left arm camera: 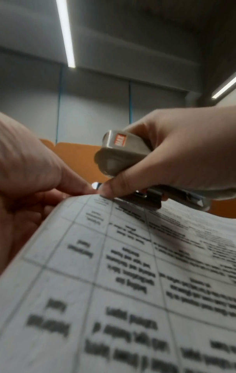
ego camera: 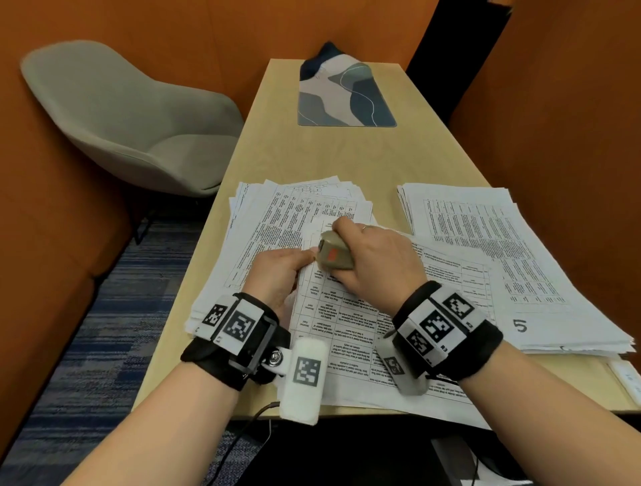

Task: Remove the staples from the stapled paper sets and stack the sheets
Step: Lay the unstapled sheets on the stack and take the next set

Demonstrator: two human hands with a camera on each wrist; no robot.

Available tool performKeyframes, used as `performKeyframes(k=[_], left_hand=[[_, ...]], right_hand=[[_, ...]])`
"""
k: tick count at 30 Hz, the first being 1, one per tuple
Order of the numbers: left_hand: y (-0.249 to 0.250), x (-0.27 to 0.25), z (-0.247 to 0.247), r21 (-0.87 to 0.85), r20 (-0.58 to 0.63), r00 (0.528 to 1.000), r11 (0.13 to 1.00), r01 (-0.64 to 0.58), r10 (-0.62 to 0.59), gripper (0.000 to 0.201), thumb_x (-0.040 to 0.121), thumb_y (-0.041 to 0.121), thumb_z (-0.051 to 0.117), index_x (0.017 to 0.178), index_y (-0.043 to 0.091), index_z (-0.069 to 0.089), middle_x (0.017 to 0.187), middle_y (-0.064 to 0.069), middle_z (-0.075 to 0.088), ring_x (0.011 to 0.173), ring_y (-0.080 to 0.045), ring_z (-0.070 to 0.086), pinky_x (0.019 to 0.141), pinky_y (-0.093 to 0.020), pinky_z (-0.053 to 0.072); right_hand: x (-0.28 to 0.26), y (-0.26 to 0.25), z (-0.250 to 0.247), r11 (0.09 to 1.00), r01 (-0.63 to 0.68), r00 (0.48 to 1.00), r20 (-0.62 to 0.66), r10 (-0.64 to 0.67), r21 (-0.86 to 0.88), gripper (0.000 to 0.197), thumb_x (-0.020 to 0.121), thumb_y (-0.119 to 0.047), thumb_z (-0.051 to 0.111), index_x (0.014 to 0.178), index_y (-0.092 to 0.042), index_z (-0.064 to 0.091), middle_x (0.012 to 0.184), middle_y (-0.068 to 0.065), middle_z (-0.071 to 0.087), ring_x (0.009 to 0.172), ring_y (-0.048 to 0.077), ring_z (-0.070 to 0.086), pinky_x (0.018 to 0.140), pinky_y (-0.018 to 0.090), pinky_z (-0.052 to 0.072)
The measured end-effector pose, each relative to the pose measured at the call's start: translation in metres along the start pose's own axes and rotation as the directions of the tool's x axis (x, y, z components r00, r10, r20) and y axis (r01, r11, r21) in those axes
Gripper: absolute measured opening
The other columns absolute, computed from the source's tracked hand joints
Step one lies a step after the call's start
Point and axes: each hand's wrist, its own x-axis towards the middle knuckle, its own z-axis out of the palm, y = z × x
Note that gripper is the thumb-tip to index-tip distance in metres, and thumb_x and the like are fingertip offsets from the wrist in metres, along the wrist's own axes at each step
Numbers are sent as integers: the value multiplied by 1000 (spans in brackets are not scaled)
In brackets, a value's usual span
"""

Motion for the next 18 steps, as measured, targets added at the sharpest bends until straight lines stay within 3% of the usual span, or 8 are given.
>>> performKeyframes(k=[3, 6, 8, 12, 15, 18], left_hand=[[2, 3, -3, 84, 66, 997, 995, -47, 41, 8, 87, 4, 58, 91, -1, 62, 66, -6, 65, 54, -11, 60, 48, -17, 48], [1, -2, -3, 173, 142, 986, 978, -116, 92, 17, 84, -5, 58, 100, -1, 63, 86, -10, 69, 76, -20, 66, 68, -26, 57], [-2, -7, 0, 221, 140, 979, 959, -179, 151, 18, 83, -8, 58, 99, -2, 64, 85, -9, 69, 73, -17, 67, 67, -23, 57], [-7, -6, 1, 242, 104, 975, 946, -217, 197, 16, 83, -7, 60, 94, 3, 66, 87, -10, 70, 67, -10, 68, 60, -19, 55], [-7, -5, 1, 264, 97, 972, 936, -234, 215, 20, 84, -5, 59, 99, 6, 66, 94, -11, 71, 78, -15, 69, 70, -26, 56], [-9, -4, -4, 344, 94, 962, 898, -274, 257, 20, 85, 0, 60, 98, 15, 66, 96, -4, 71, 88, -17, 68, 80, -34, 55]], right_hand=[[3, 5, -2, 918, -288, 954, 161, 252, 271, 39, 81, -49, 63, 102, -22, 46, 90, -1, 62, 82, 22, 58, 62, 28, 35], [8, 12, 2, 807, -423, 902, 276, 332, 411, 34, 75, -45, 71, 91, -24, 49, 84, -6, 58, 82, 17, 56, 66, 29, 40], [10, 15, 5, 717, -485, 871, 350, 345, 501, 29, 73, -39, 75, 85, -26, 52, 79, -10, 58, 80, 14, 57, 69, 29, 43], [7, 15, 5, 473, -591, 806, 495, 323, 654, 26, 71, -25, 80, 89, -18, 62, 79, 0, 66, 69, 15, 61, 64, 32, 50], [2, 18, -7, 535, -568, 823, 431, 369, 625, 36, 70, -32, 79, 98, -16, 62, 85, -2, 66, 73, 17, 62, 63, 28, 50], [-16, 36, -41, 567, -566, 820, 340, 461, 598, 34, 71, -39, 77, 93, -19, 60, 82, -4, 63, 71, 14, 59, 62, 27, 45]])
